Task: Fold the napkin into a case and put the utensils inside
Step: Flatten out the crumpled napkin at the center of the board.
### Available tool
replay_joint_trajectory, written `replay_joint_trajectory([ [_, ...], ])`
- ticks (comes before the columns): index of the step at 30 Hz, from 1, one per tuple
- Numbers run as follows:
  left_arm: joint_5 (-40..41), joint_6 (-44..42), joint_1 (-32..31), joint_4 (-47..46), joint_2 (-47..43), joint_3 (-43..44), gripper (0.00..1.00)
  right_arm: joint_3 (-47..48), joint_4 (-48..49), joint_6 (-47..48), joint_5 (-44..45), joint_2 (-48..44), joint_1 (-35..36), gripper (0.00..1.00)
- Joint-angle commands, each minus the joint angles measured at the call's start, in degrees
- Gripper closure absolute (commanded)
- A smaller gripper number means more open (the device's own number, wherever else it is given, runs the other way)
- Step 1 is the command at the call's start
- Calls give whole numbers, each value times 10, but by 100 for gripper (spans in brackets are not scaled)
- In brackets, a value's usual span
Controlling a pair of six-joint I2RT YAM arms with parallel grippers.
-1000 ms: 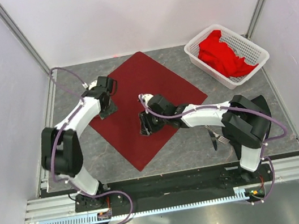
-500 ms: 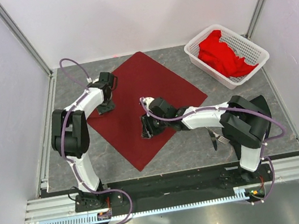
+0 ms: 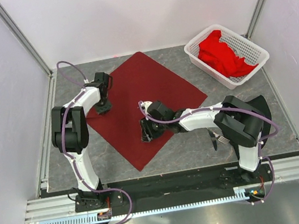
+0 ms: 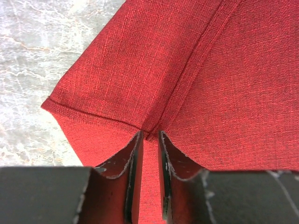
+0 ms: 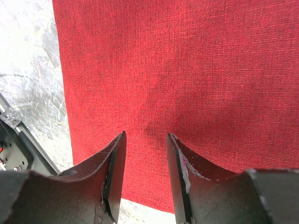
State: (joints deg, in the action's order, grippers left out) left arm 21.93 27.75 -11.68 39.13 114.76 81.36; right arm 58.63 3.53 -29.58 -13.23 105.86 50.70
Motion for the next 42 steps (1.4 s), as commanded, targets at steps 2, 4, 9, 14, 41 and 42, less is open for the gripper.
replay_joint_trajectory([
  [2,-34,-11,2,-17,-15,9,71,7,23,-3,-4,8,8,53],
  [4,-38,-10,3,-16,-20,12,69,7,24,-3,-5,9,8,53],
  [9,-38,-11,3,-16,-11,18,64,8,23,-3,-5,14,9,53],
  [14,-42,-9,3,-13,8,17,65,8,24,-3,-5,15,9,52],
  [41,-87,-96,76,-3,-38,66,66,21,-10,11,2,-5,18,53],
  [42,-90,-110,68,-5,-35,58,65,19,-10,11,3,-5,18,53],
])
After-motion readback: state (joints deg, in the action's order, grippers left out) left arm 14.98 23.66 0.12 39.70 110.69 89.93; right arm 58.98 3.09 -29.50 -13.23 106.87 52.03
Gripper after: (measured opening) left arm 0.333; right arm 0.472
